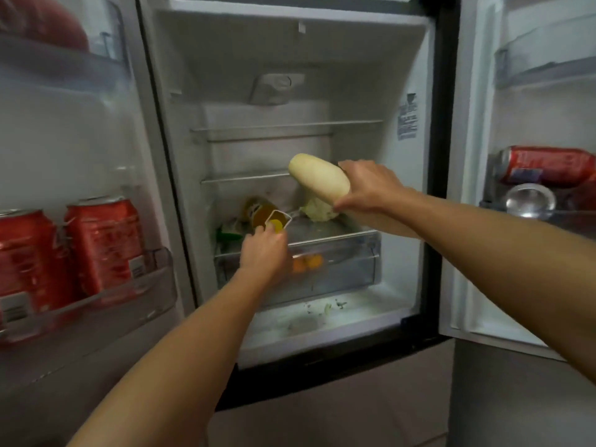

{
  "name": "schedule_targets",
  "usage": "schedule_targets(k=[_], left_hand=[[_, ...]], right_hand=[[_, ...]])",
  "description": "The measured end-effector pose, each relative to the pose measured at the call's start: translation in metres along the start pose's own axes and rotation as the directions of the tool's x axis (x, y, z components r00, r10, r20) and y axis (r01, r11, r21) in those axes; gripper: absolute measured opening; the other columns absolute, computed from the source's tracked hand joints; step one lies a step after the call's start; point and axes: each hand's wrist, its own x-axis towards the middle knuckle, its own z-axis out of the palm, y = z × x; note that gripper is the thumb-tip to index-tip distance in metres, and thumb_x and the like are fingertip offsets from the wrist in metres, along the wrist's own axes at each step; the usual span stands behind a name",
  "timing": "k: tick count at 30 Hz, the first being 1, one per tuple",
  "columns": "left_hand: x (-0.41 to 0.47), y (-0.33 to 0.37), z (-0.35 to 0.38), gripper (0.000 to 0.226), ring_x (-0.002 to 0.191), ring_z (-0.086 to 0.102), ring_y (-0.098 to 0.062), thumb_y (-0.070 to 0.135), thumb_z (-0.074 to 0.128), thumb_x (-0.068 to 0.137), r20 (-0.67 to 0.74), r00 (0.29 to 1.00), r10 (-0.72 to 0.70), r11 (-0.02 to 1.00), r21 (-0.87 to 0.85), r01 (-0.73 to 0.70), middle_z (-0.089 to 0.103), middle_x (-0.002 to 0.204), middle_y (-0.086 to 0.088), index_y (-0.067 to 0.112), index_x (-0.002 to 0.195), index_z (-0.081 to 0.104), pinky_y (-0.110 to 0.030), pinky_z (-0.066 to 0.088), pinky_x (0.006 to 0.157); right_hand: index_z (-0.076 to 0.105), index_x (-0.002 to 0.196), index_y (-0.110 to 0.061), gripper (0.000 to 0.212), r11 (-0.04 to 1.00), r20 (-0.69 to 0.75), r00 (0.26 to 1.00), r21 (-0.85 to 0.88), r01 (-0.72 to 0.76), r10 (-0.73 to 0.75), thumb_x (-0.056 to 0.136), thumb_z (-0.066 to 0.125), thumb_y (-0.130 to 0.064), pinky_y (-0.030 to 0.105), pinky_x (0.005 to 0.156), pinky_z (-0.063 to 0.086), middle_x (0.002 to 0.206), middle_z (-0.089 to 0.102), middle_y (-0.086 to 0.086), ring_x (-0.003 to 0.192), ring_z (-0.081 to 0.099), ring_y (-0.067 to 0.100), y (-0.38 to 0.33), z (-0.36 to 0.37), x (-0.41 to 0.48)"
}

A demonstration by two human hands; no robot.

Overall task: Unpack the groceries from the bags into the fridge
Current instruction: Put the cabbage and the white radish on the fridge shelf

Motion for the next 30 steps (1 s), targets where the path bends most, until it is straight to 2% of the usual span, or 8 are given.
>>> schedule_targets(k=[3, 11, 14, 18, 21, 23, 28, 30], left_hand=[[0.045, -0.006, 0.004, 0.037, 0.115, 0.046, -0.033, 0.029, 0.052, 0.090, -0.108, 0.993, -0.050, 0.998, 0.039, 0.054, 0.048, 0.125, -0.013, 0.011, 0.122, 0.053, -0.044, 0.041, 0.089], [0.149, -0.043, 0.008, 0.043, 0.120, 0.042, -0.032, 0.039, 0.043, 0.097, -0.266, 0.948, -0.173, 0.974, 0.094, 0.204, 0.045, 0.131, -0.015, 0.010, 0.128, 0.046, -0.044, 0.036, 0.100], [0.168, -0.053, 0.018, 0.047, 0.123, 0.043, -0.032, 0.046, 0.031, 0.100, -0.207, 0.951, -0.232, 0.960, 0.110, 0.258, 0.047, 0.132, -0.016, 0.012, 0.129, 0.046, -0.045, 0.033, 0.105], [0.182, -0.062, 0.036, 0.049, 0.122, 0.046, -0.033, 0.047, 0.021, 0.101, -0.134, 0.954, -0.268, 0.954, 0.103, 0.283, 0.052, 0.130, -0.016, 0.016, 0.127, 0.048, -0.048, 0.028, 0.110], [0.187, -0.068, 0.045, 0.048, 0.117, 0.049, -0.033, 0.045, 0.019, 0.102, -0.191, 0.945, -0.265, 0.953, 0.097, 0.287, 0.056, 0.125, -0.015, 0.017, 0.122, 0.052, -0.048, 0.031, 0.108], [0.188, -0.071, 0.051, 0.047, 0.115, 0.049, -0.033, 0.043, 0.020, 0.102, -0.237, 0.933, -0.272, 0.950, 0.088, 0.299, 0.057, 0.122, -0.014, 0.016, 0.119, 0.054, -0.048, 0.032, 0.106], [0.190, -0.069, 0.059, 0.047, 0.111, 0.050, -0.035, 0.042, 0.022, 0.102, -0.300, 0.908, -0.293, 0.942, 0.071, 0.327, 0.059, 0.118, -0.016, 0.013, 0.115, 0.057, -0.047, 0.033, 0.102], [0.191, -0.069, 0.061, 0.047, 0.112, 0.050, -0.035, 0.042, 0.023, 0.102, -0.308, 0.906, -0.291, 0.944, 0.062, 0.324, 0.058, 0.118, -0.016, 0.012, 0.116, 0.057, -0.048, 0.033, 0.103]], right_hand=[[0.056, 0.116, -0.023, 0.074, 1.000, 0.017, 1.000, 0.018, 0.016, -0.017, 0.056, 0.080, -0.057, 0.034, 0.068, 0.044, 0.106, 0.063, 0.005, 0.090, 0.059, 0.029, 0.007, 0.008, 0.058], [0.057, 0.098, -0.021, 0.054, 0.992, 0.075, 0.989, 0.015, 0.124, -0.125, 0.062, 0.075, -0.056, 0.041, 0.074, 0.054, 0.089, 0.057, 0.001, 0.081, 0.058, 0.026, 0.011, 0.028, 0.190], [0.057, 0.106, -0.016, 0.053, 0.982, 0.127, 0.974, 0.015, 0.188, -0.189, 0.073, 0.073, -0.054, 0.039, 0.079, 0.051, 0.099, 0.056, 0.005, 0.087, 0.057, 0.026, 0.003, 0.036, 0.223], [0.060, 0.115, -0.009, 0.064, 0.971, 0.165, 0.957, 0.009, 0.240, -0.238, 0.071, 0.074, -0.054, 0.036, 0.080, 0.050, 0.102, 0.056, 0.009, 0.089, 0.056, 0.027, -0.004, 0.048, 0.254], [0.060, 0.111, -0.012, 0.061, 0.974, 0.176, 0.959, -0.016, 0.228, -0.222, 0.073, 0.071, -0.059, 0.034, 0.077, 0.046, 0.100, 0.055, 0.006, 0.087, 0.054, 0.026, -0.002, 0.048, 0.259], [0.061, 0.109, -0.013, 0.060, 0.977, 0.198, 0.960, -0.030, 0.209, -0.199, 0.075, 0.067, -0.063, 0.036, 0.083, 0.049, 0.102, 0.057, 0.006, 0.091, 0.057, 0.029, 0.004, 0.046, 0.259], [0.055, 0.130, -0.018, 0.089, 0.993, 0.284, 0.953, 0.065, 0.094, -0.108, 0.058, 0.075, -0.064, 0.041, 0.084, 0.054, 0.116, 0.061, 0.003, 0.094, 0.062, 0.029, 0.051, 0.043, 0.242], [0.056, 0.129, -0.016, 0.084, 0.991, 0.233, 0.968, 0.115, 0.068, -0.093, 0.060, 0.079, -0.058, 0.035, 0.078, 0.052, 0.111, 0.061, 0.003, 0.090, 0.060, 0.026, 0.063, 0.047, 0.235]])
